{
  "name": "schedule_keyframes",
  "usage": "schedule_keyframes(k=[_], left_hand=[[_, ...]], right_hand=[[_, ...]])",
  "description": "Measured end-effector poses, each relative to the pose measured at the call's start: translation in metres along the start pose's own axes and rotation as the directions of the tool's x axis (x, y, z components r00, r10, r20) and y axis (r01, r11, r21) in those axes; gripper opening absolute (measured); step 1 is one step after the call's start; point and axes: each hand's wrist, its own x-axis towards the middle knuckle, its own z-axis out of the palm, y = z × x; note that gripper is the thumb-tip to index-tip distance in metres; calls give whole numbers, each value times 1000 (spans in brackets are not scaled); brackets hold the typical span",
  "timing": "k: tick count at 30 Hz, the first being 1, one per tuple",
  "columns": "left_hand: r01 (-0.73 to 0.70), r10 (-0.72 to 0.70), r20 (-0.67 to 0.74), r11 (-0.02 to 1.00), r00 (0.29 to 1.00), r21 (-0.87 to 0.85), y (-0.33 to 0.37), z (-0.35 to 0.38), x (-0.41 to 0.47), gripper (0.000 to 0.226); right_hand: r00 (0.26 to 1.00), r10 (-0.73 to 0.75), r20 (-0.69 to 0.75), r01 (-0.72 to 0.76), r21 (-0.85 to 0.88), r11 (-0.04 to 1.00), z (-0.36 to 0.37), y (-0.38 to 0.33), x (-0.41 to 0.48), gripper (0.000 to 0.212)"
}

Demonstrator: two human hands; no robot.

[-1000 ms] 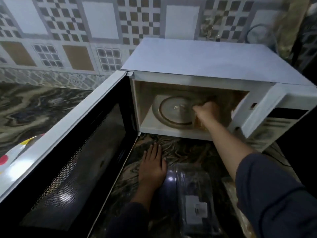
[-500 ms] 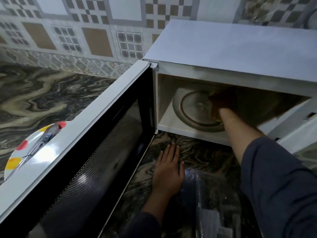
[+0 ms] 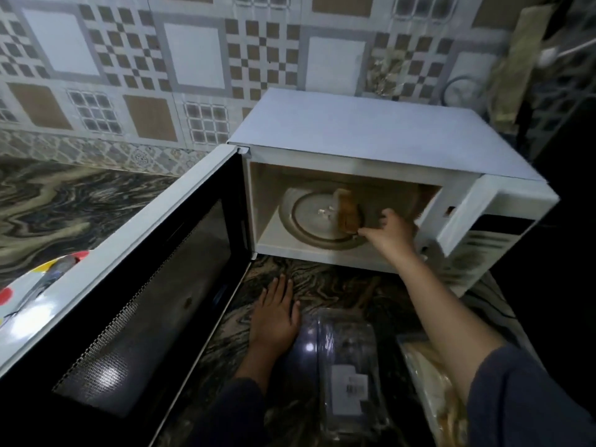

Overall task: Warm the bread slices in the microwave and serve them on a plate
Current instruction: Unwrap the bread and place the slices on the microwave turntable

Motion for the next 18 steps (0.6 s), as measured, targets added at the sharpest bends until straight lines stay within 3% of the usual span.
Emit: schedule_keyframes(k=[4, 7, 11, 18], left_hand=[[26, -26, -49, 1000, 998, 4, 7, 3, -25, 76], [64, -65, 75, 998, 995, 15, 18, -2, -62, 94], [145, -143, 63, 989, 988, -17, 30, -8, -121, 97], [283, -324, -173, 932, 930, -225, 70, 6, -218, 35]], right_hand=[[994, -101, -52, 101, -3, 995, -22, 31, -52, 45], [984, -154, -87, 153, -11, 988, -36, 53, -92, 35], [972, -201, -121, 199, -26, 980, -54, 85, -140, 31], [932, -307, -194, 303, -50, 952, -81, 158, -224, 13]])
